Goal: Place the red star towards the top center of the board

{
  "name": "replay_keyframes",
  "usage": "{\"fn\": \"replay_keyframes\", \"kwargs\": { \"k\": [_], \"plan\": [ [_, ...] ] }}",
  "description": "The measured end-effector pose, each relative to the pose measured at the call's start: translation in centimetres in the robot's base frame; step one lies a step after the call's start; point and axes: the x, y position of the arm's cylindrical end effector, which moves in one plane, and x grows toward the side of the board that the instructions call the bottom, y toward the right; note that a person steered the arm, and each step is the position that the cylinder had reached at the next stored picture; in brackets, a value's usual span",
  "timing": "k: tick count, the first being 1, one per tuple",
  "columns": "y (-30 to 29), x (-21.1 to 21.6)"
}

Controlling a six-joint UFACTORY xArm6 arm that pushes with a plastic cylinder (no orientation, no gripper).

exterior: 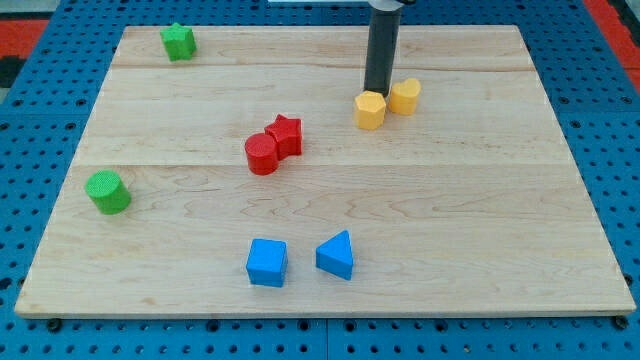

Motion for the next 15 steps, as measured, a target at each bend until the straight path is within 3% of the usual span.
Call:
{"fn": "replay_keyframes", "kwargs": {
  "k": [2, 3, 4, 6, 7, 8, 9, 10, 13, 15],
  "plan": [
    [4.6, 7.6],
    [1.4, 12.7],
    [-4.9, 13.4],
    [-11.0, 6.0],
    [-11.8, 4.3],
    [-13.1, 7.2],
    [-16.6, 6.3],
    [-16.6, 2.4],
    [-8.4, -2.5],
    [-4.7, -2.8]
  ]
}}
